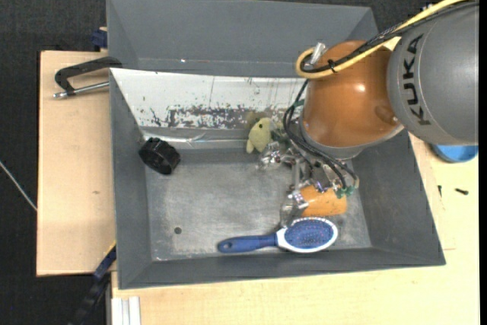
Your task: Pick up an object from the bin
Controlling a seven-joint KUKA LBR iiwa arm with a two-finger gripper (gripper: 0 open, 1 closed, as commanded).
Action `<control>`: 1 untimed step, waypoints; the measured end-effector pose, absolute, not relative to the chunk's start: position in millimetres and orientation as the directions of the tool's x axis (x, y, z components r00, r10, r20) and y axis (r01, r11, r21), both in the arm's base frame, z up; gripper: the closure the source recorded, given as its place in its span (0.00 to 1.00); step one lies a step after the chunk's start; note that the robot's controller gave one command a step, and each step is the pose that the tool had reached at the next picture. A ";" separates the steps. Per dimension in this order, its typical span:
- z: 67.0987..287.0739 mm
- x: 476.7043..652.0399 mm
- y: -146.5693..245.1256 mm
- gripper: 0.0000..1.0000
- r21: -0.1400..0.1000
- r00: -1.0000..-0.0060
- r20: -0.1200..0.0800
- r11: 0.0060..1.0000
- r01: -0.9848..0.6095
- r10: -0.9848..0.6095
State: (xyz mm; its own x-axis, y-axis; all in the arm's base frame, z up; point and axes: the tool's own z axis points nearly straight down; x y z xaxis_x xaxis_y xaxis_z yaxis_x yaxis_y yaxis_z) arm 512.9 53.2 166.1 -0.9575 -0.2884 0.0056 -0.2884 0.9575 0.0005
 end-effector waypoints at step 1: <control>90.1 502.4 21.3 0.00 0.002 -0.970 -0.008 0.970 -0.244 -0.244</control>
Offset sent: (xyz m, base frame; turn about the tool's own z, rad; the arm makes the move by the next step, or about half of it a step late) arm -0.0165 -0.0399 -0.0950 0.0492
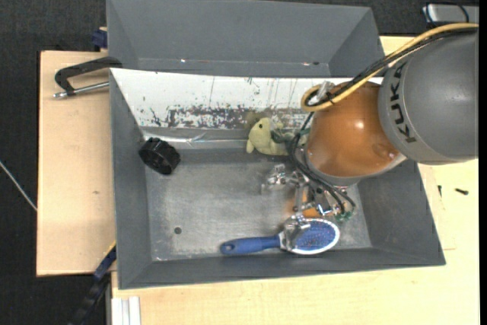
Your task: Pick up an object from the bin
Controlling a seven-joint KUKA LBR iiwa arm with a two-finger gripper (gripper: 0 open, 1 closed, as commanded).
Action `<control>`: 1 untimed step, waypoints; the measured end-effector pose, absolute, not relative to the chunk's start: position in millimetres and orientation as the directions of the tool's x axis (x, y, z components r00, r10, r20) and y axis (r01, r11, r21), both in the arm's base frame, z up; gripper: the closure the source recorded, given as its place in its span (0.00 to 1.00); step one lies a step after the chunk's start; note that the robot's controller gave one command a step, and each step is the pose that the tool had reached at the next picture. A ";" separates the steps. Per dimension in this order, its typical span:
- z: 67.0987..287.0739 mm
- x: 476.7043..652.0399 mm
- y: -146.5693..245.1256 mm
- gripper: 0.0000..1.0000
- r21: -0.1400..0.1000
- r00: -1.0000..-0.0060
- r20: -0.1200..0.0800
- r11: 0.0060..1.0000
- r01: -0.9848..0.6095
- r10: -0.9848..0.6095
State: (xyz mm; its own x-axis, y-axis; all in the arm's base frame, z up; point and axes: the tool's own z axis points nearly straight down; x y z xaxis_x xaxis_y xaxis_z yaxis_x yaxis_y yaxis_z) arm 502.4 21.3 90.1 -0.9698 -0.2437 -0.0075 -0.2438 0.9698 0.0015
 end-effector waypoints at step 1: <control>89.3 500.2 20.0 1.00 0.002 -0.970 0.003 0.970 -0.243 -0.243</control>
Offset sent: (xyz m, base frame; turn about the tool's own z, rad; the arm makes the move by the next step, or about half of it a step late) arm 0.0000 0.0000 0.0000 0.0000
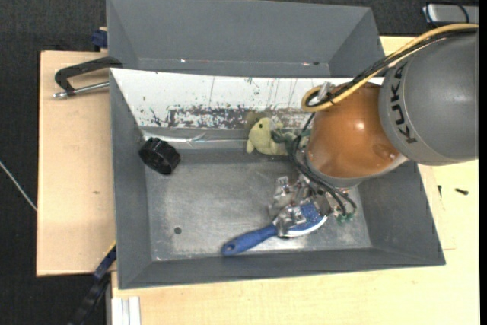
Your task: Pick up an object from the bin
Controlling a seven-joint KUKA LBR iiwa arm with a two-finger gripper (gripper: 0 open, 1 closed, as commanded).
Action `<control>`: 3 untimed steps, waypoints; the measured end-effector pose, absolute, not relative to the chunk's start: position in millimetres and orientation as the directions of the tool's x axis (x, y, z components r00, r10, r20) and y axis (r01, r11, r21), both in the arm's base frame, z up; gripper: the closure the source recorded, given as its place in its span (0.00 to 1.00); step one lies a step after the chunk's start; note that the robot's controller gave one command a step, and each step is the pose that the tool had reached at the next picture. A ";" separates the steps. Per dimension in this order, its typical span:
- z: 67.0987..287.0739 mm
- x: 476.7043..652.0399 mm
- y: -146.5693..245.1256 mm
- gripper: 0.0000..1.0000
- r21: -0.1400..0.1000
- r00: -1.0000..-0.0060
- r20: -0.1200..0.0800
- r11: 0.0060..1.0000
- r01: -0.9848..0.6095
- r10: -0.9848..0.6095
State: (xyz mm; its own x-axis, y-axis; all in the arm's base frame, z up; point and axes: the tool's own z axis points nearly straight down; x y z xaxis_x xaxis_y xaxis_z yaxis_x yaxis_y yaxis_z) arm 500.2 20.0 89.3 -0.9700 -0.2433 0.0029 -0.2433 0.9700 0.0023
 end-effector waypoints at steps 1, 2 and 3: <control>227.9 499.9 -39.7 1.00 -0.007 -0.923 -0.013 0.923 -0.384 -0.384; 223.3 498.6 -37.0 0.00 -0.001 -0.922 -0.005 0.922 -0.387 -0.387; 109.9 510.6 -51.5 0.00 0.002 -0.988 0.002 0.988 -0.154 -0.154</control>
Offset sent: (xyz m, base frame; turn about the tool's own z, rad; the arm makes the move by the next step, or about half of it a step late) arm -0.0030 -0.0579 0.1331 -0.1523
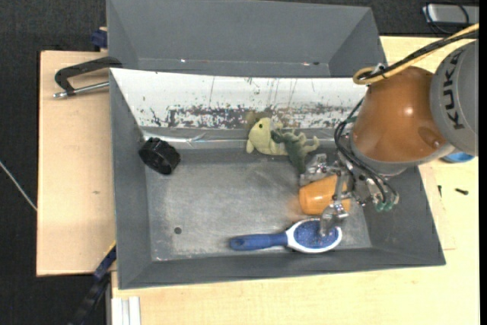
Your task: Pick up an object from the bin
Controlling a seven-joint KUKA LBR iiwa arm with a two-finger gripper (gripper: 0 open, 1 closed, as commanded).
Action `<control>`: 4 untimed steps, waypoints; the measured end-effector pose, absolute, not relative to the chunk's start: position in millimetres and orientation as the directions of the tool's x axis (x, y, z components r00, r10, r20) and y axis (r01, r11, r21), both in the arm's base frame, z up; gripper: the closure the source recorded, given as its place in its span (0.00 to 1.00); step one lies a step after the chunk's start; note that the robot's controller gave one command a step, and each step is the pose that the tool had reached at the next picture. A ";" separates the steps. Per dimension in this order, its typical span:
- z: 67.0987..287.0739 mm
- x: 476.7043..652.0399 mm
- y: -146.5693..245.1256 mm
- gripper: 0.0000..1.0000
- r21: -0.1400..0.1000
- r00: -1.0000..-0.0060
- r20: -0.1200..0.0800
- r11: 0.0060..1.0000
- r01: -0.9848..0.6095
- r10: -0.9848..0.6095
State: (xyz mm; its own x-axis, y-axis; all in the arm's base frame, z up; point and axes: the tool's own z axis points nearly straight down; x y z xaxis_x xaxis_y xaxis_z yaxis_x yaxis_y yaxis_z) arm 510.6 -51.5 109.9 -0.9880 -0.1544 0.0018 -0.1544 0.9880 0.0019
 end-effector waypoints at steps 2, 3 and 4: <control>93.1 509.1 -57.9 1.00 0.001 -0.949 0.015 0.949 -0.315 -0.315; 90.7 514.2 -55.4 0.00 -0.004 -0.949 -0.015 0.949 -0.315 -0.315; 93.5 509.5 -58.7 1.00 -0.001 -0.949 0.014 0.949 -0.315 -0.315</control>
Offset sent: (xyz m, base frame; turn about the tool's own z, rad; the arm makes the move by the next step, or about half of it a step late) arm -0.0037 -0.0070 -0.0399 -0.1834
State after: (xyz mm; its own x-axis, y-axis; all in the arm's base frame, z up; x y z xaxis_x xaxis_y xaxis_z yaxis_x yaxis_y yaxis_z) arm 509.5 -58.7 93.5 -0.9490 -0.3149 0.0136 -0.3149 0.9491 -0.0009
